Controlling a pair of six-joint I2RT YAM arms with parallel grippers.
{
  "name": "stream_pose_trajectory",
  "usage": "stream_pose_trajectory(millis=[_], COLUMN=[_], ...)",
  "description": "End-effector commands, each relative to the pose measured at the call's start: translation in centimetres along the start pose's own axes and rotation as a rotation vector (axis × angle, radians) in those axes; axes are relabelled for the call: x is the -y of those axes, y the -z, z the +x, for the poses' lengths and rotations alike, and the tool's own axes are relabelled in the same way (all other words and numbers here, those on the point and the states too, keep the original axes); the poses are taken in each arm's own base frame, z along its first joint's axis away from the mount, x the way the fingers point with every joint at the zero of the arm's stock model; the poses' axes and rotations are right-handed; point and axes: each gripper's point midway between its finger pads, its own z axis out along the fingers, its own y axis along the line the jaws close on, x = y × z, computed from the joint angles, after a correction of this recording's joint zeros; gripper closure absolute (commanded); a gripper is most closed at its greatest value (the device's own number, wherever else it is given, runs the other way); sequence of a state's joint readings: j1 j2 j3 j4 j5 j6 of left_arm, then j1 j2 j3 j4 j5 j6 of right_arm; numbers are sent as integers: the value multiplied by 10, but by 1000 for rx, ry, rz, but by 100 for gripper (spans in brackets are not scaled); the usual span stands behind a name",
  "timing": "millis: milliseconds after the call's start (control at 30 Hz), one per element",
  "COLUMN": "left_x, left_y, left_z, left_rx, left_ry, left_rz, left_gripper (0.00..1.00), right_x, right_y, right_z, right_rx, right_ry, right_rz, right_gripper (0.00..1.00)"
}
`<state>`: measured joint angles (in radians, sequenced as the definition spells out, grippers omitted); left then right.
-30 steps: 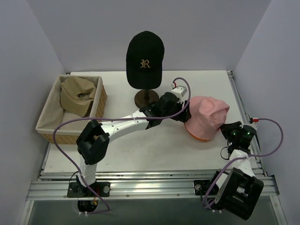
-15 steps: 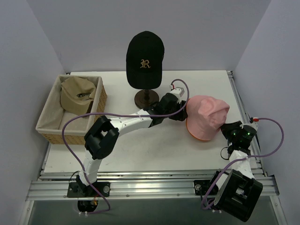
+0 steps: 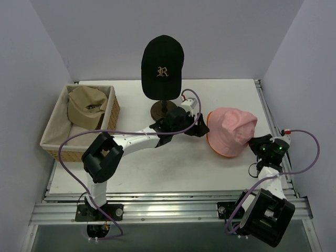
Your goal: Stack the hats
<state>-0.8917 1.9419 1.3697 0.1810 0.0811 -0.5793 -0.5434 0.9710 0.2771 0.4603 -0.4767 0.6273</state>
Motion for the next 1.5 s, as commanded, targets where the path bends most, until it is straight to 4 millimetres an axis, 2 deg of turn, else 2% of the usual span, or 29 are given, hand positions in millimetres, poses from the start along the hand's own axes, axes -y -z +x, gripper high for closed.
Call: stream_pose_trajectory(millis=[0, 133, 267, 300, 367, 400, 467, 567, 700, 767, 833, 1133, 1333, 1367, 1433, 1467], left_x=[40, 41, 38, 43, 43, 48, 45, 37, 38, 31, 32, 52, 56, 56, 55, 53], left_y=[25, 14, -5, -7, -14, -15, -23, -29, -32, -36, -37, -22, -22, -23, -25, -27], left_z=[-60, -61, -51, -56, -47, -52, -45, -45, -51, -52, -51, -65, -61, -60, -58, -57], left_rx=[150, 129, 96, 111, 83, 89, 64, 63, 92, 99, 96, 138, 131, 127, 117, 111], left_ry=[33, 30, 28, 24, 25, 15, 13, 9, 27, 48, 80, 71, 90, 94, 104, 108], left_rz=[253, 321, 358, 385, 417, 437, 438, 427, 466, 473, 520, 670, 724, 728, 725, 718], left_gripper=[18, 18, 17, 17, 17, 17, 17, 16, 16, 19, 23, 24, 39, 46, 54, 63], right_x=[-9, -10, -13, -14, -16, -17, -19, -18, -19, -19, -20, -22, -22, -22, -23, -23], right_y=[-4, -7, -5, -4, -3, -2, -2, -3, -4, -4, -3, -2, -2, -2, -1, -1], right_z=[-21, -18, -22, -23, -24, -25, -27, -27, -27, -27, -27, -30, -30, -30, -31, -31], right_rx=[27, 7, 18, 22, 27, 27, 33, 32, 31, 30, 30, 38, 42, 41, 45, 45], right_ry=[56, 64, 80, 82, 86, 87, 92, 96, 96, 96, 101, 105, 111, 110, 112, 111], right_rz=[-29, -46, -54, -57, -60, -66, -68, -67, -72, -74, -75, -80, -80, -79, -80, -82], right_gripper=[100, 100, 100, 100, 100, 100, 100, 100, 100, 100, 100, 100, 100, 100, 100, 100])
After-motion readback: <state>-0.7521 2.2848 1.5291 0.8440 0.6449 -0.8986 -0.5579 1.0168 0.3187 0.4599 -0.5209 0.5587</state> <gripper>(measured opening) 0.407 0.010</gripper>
